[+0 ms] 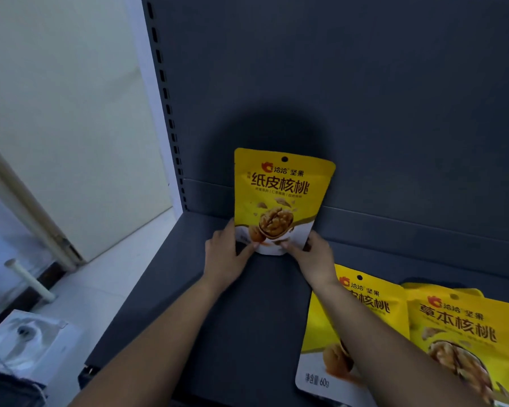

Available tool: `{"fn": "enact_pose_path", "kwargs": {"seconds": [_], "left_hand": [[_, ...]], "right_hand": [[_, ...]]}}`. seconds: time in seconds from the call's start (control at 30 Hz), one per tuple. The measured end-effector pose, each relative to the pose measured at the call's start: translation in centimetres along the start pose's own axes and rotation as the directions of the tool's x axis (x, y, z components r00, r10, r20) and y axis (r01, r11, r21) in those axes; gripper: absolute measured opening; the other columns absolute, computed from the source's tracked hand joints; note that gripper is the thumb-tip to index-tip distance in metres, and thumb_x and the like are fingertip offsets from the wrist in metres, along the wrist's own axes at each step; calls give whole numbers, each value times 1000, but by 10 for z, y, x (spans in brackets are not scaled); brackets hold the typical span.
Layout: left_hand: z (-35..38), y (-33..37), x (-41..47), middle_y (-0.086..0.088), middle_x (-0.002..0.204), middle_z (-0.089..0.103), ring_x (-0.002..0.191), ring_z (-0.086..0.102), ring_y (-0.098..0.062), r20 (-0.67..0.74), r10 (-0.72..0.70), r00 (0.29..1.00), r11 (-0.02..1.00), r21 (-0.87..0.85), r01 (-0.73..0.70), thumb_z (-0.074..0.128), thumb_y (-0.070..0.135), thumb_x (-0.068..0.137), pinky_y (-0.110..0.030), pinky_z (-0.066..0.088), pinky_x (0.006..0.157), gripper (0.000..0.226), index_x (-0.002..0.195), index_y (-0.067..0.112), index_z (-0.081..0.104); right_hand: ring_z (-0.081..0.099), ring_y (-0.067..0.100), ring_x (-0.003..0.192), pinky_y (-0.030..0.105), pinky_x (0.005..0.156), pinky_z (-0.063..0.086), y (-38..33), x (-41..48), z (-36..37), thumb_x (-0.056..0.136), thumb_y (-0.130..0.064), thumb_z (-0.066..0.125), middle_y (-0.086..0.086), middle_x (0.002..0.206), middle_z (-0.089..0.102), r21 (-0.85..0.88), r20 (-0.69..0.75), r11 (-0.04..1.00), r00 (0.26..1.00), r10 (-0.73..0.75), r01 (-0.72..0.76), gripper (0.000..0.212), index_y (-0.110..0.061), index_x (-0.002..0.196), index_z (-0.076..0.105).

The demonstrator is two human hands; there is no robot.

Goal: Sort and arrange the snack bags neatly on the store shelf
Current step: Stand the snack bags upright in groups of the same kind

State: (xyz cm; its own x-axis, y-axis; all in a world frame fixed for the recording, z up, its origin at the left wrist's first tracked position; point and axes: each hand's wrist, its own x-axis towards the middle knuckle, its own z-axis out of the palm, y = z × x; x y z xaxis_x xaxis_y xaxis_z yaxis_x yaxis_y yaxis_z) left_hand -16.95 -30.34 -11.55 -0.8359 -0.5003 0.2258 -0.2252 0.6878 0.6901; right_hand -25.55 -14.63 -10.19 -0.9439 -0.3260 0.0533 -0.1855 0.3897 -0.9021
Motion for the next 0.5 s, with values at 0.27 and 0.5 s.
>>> {"fn": "enact_pose_path", "kwargs": {"seconds": [0.27, 0.5], "left_hand": [[11, -10, 11, -4, 139, 47, 124, 43, -26, -2, -4, 1000, 1000, -4, 4, 57, 48, 88, -43, 32, 98, 79, 149, 13, 20], [6, -10, 7, -10, 127, 49, 113, 49, -28, -68, -11, 998, 976, -219, -4, 70, 38, 81, -48, 43, 93, 72, 138, 8, 37]], "right_hand": [[61, 9, 92, 9, 70, 45, 5, -1, 5, 83, -20, 70, -3, 101, 67, 48, -9, 997, 998, -58, 58, 31, -11, 112, 62], [58, 14, 97, 19, 78, 49, -10, -9, -11, 82, -2, 68, -1, 103, 60, 374, 92, 917, 989, 114, -140, 52, -7, 127, 43]]}}
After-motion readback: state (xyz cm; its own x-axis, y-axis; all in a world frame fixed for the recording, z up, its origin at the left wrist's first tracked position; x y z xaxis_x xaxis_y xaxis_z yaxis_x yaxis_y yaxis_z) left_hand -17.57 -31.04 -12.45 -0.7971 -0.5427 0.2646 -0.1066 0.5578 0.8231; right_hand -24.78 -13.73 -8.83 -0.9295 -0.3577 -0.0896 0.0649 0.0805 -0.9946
